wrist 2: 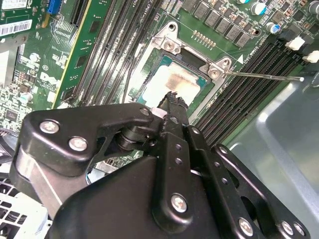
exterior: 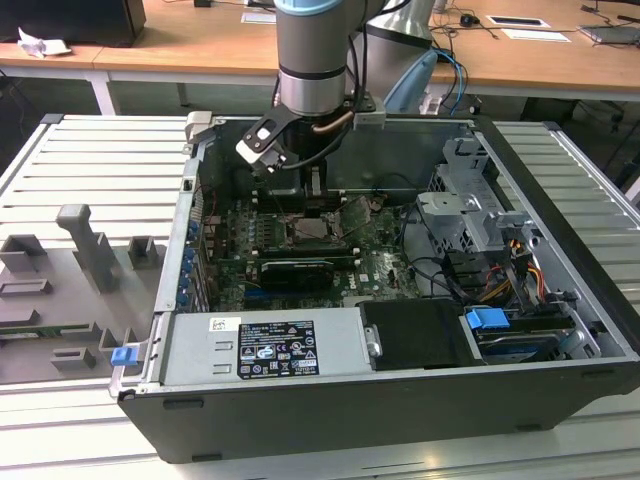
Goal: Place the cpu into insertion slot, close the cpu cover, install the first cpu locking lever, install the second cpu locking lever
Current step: 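Close the cpu cover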
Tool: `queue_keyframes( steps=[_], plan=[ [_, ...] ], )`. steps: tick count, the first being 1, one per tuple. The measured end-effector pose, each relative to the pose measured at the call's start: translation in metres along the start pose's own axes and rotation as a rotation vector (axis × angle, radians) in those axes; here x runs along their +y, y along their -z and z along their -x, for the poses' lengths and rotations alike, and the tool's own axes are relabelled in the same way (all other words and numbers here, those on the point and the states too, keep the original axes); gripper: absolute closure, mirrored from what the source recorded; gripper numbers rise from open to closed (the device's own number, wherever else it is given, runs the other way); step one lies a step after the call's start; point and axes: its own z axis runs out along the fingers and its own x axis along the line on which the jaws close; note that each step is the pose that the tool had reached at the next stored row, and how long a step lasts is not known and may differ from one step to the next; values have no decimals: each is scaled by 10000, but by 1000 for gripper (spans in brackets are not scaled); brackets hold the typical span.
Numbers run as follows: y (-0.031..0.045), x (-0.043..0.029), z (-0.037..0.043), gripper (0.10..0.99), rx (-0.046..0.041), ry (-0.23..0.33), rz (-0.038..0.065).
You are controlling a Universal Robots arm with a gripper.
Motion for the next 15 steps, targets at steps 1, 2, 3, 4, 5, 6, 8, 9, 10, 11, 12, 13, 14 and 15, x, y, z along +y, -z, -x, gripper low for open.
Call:
queue_keyframes(
  steps=[1, 2, 3, 4, 5, 6, 8, 9, 10, 11, 12, 13, 14, 15],
  plan=[
    [2, 0, 0, 980, -1, 0, -1],
    [8, 1, 0, 980, 0, -1, -1],
    [12, 1, 0, 980, 0, -2, -2],
    [14, 1, 0, 980, -1, -2, -2],
    [16, 1, 0, 980, -1, -3, -2],
    [19, 1, 0, 980, 0, -4, -3],
    [23, 1, 0, 980, -1, -4, -3],
    [26, 2, 0, 980, -1, -4, -4],
    [28, 2, 0, 980, -1, -5, -4],
    [30, 2, 0, 980, 0, -5, -5],
    [35, 2, 1, 980, -1, -6, -8],
    [36, 2, 0, 980, 0, -7, -8],
    [36, 2, 0, 980, 0, -7, -8],
    [36, 2, 1, 980, -1, -7, -9]
  ],
)
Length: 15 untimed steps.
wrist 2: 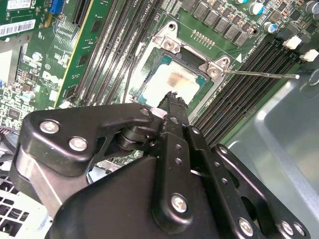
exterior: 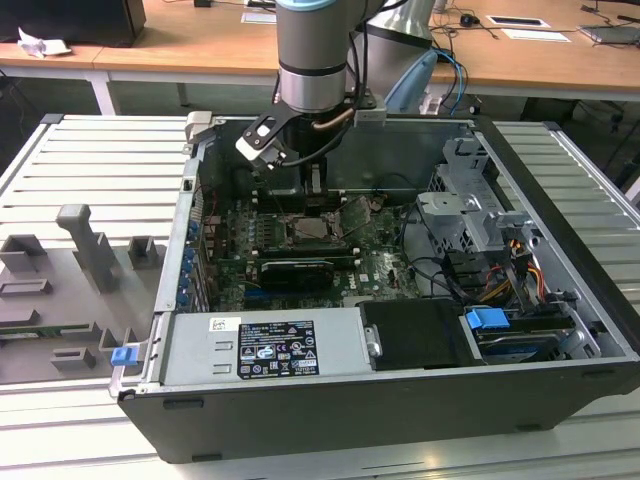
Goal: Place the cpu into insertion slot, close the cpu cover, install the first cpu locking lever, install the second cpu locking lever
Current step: 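Close the cpu cover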
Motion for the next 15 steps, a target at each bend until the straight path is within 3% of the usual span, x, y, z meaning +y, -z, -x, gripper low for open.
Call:
queue_keyframes(
  steps=[15],
  plan=[
    [-5, 76, 0, 980, -4, 0, -1]
  ],
)
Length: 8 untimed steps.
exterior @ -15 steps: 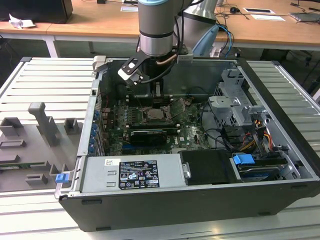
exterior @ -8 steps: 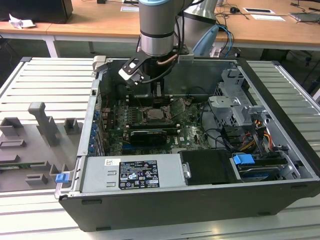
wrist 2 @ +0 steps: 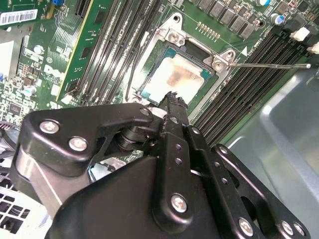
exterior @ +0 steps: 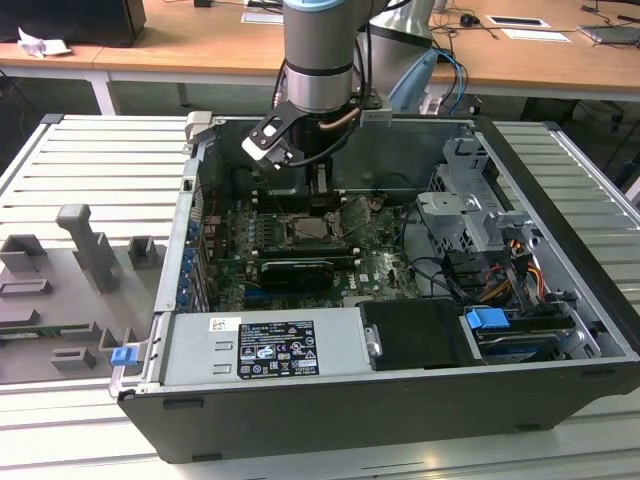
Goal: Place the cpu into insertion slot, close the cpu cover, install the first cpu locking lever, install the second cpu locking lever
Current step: 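Close the cpu cover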
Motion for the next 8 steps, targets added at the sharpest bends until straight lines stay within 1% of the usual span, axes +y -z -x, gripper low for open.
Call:
queue_keyframes(
  steps=[8],
  plan=[
    [0, 8, 0, 980, 0, 0, -1]
  ],
)
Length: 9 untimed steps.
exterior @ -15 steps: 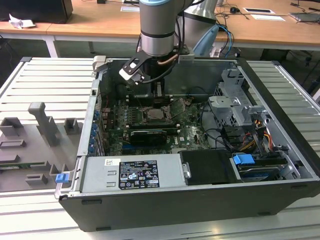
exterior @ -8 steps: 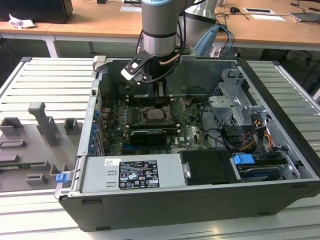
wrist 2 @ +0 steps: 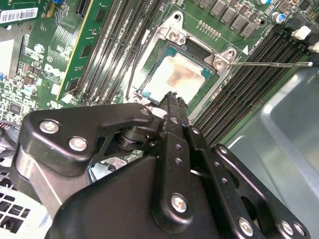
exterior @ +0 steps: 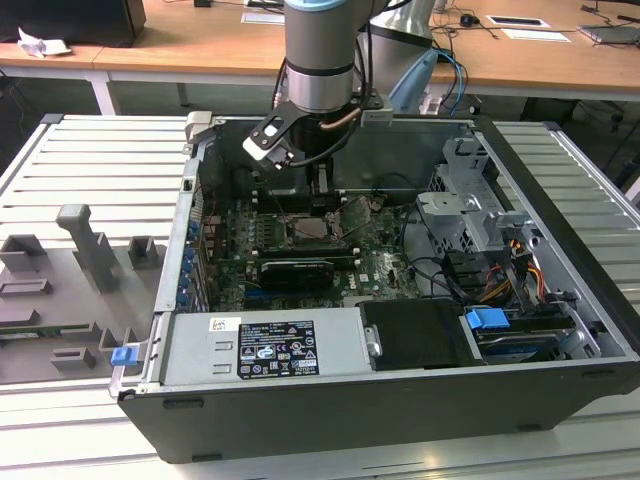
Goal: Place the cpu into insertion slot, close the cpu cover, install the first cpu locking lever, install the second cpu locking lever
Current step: 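Close the cpu cover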
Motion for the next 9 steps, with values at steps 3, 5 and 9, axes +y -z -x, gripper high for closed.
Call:
queue_keyframes(
  steps=[3, 5, 9],
  plan=[
    [5, 1, 0, 980, 0, 0, 0],
    [12, 1, 0, 980, -1, 0, 0],
    [59, 4, 1, 980, -1, 0, 1]
  ],
)
